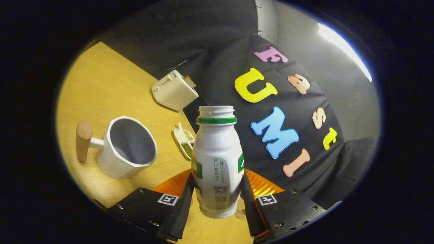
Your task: Take the bottle from table, then pour the juice into the cup, finally place the bottle on the coaster
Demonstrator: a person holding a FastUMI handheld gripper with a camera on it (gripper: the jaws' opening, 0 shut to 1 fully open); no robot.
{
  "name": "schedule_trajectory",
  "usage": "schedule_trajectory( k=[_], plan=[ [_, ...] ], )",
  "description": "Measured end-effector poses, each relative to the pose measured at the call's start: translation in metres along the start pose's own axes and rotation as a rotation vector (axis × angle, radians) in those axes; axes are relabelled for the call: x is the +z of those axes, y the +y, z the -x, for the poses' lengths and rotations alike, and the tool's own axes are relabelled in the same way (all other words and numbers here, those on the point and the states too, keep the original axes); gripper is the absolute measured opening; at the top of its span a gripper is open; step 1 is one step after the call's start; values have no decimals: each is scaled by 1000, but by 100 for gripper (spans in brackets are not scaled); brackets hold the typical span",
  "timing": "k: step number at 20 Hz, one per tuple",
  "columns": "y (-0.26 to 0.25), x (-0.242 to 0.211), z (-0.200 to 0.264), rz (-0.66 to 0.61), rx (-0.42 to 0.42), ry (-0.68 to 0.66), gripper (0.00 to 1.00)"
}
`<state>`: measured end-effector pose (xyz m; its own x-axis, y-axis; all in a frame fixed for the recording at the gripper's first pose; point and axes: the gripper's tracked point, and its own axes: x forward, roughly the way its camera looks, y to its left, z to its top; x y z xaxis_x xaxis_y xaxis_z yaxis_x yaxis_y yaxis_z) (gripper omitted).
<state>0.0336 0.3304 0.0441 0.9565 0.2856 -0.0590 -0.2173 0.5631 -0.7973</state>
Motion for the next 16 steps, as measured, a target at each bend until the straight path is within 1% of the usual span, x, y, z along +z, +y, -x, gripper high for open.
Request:
schedule_trajectory(
  k=[2,5,9,16],
  plan=[
    [-6,-3,-6,-129,19,4,70],
    [-16,-10,-16,-277,30,19,70],
    [-20,-22,-25,-389,48,33,70],
    [-4,-17,-38,-622,150,10,70]
  ],
)
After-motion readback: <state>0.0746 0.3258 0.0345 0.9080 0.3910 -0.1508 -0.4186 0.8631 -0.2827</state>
